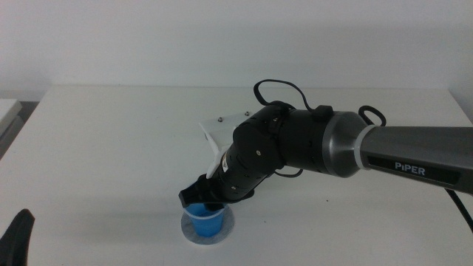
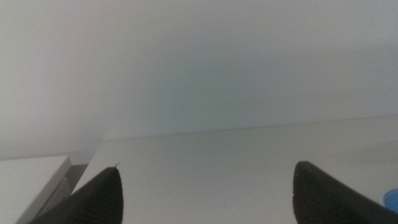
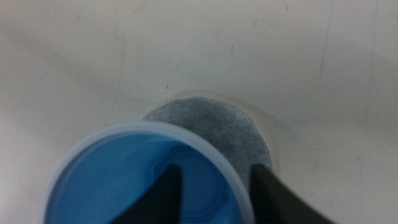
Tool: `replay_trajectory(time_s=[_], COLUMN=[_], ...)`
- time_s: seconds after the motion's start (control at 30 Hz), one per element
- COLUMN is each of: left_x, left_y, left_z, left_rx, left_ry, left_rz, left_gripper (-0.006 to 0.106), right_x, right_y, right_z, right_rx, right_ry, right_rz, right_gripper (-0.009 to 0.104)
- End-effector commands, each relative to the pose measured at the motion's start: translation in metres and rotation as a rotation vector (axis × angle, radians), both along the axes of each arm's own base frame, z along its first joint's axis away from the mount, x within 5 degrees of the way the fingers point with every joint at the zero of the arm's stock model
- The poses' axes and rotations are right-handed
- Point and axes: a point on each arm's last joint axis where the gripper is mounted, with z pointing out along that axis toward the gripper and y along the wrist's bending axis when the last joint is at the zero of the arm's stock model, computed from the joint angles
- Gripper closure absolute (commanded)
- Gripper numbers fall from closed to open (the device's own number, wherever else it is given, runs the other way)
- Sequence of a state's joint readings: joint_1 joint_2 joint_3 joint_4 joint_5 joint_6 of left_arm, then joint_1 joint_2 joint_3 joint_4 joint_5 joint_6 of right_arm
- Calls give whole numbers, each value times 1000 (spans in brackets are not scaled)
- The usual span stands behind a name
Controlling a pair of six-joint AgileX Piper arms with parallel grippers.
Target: Place an empty cup on a cup mat.
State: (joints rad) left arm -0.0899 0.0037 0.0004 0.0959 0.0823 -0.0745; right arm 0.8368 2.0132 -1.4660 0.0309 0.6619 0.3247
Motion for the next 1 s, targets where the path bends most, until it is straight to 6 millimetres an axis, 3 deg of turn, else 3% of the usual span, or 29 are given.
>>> replay_trajectory(time_s=[0.0,0.1,0.17,0.27,0.4,0.57,0.63,0.67,0.7,0.8,0.97], left_x=[0,0,0,0,0,0,0,0,0,0,0], left_y=[0,0,0,0,0,0,0,0,0,0,0], left_z=[1,1,1,1,1,1,1,1,1,1,1], left_rx=[-11,-11,-11,-11,-11,-11,-11,-11,-11,-11,-11], left_ry=[-15,-15,-15,-15,-15,-15,-15,-15,-15,-15,-15], left_rz=[-2,-2,-2,-2,-2,-2,-2,-2,-2,-2,-2], left_gripper=[7,7,7,7,7,7,7,7,7,7,7], right_x=[1,1,0,-8,-32,-60,-77,-97,-108,-137,-178], right_y=[1,0,-1,-15,-71,-167,-207,-242,-257,-288,-312], right_z=[2,4,16,58,119,149,154,157,154,139,112], right_rx=[-3,-6,19,94,184,218,227,231,212,136,104], right_ry=[-22,-32,-55,-162,-318,-508,-586,-656,-688,-757,-875], right_rz=[11,16,16,24,-7,-147,-234,-320,-346,-411,-500], right_gripper=[59,43,34,28,26,25,22,18,17,14,5])
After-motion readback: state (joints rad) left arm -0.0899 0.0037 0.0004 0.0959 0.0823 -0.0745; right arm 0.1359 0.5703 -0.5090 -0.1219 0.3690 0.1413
